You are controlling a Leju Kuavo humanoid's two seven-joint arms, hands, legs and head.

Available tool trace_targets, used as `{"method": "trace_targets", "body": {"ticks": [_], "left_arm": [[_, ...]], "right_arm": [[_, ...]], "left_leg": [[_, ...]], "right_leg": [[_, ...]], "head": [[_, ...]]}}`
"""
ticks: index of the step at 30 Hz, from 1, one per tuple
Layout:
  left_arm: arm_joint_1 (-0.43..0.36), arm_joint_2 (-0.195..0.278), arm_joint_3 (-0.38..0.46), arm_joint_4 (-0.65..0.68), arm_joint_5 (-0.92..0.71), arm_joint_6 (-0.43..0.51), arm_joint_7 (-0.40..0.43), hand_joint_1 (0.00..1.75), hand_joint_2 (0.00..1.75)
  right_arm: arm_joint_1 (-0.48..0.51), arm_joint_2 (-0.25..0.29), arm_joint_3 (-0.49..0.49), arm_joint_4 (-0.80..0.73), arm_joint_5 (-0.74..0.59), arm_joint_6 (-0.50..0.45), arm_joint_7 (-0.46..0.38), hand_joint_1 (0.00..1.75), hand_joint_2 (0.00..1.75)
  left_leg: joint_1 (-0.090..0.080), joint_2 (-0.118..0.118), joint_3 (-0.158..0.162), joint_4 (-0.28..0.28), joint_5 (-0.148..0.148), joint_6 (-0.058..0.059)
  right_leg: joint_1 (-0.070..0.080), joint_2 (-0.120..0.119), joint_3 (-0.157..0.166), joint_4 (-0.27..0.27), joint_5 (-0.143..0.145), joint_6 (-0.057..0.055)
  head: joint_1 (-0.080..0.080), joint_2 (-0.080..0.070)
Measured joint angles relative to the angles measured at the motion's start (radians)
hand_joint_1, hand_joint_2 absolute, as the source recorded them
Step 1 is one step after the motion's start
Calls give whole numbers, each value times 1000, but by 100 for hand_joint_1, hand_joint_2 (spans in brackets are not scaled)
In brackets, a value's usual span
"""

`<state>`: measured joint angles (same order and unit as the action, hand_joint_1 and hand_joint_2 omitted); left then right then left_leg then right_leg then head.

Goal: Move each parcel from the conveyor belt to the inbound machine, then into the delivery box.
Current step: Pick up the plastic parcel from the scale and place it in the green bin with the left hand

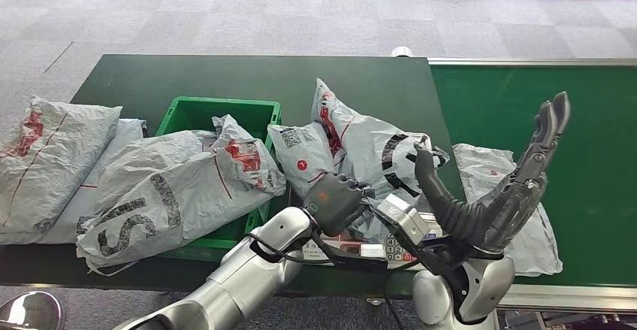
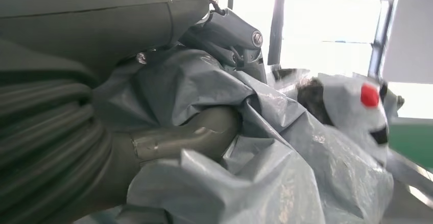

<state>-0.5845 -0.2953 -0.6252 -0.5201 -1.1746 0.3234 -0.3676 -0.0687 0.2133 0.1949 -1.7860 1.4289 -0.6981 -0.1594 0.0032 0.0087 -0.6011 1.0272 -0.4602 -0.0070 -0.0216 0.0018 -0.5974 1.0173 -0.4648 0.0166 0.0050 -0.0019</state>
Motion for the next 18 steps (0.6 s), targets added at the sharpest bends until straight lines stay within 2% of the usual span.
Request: {"method": "trace_targets", "body": {"ticks": [4,7,10,15,17,18], "left_arm": [[2,35,2,-114,-128,189,143,175,175],[9,89,25,-292,-277,221,226,175,175],[13,141,49,-435,-338,235,300,175,175],[-12,296,47,-637,-345,321,546,175,175],[-33,374,34,-708,-346,330,636,175,175],[-56,416,14,-739,-346,320,708,175,175]], "right_arm": [[8,-2,0,-4,4,0,9,0,175],[15,-3,-1,-6,-2,0,10,0,175],[17,-4,-6,-6,-7,0,-2,0,175],[19,-2,-30,-5,-24,0,-46,0,175],[20,0,-42,-5,-27,0,-66,0,175],[21,2,-49,-5,-28,0,-76,0,175]], "left_leg": [[0,0,0,0,0,0],[0,0,0,0,0,0],[1,0,0,-1,1,-1],[2,1,0,-1,2,-2],[3,1,0,-1,2,-3],[3,1,0,-1,2,-3]], "right_leg": [[0,0,0,0,0,0],[1,0,0,0,0,0],[1,0,0,0,0,0],[2,1,-1,1,0,-1],[3,1,-1,1,0,-1],[3,1,-2,1,0,-2]], "head": [[0,0],[0,0],[0,0],[0,0],[0,0],[0,0]]}}
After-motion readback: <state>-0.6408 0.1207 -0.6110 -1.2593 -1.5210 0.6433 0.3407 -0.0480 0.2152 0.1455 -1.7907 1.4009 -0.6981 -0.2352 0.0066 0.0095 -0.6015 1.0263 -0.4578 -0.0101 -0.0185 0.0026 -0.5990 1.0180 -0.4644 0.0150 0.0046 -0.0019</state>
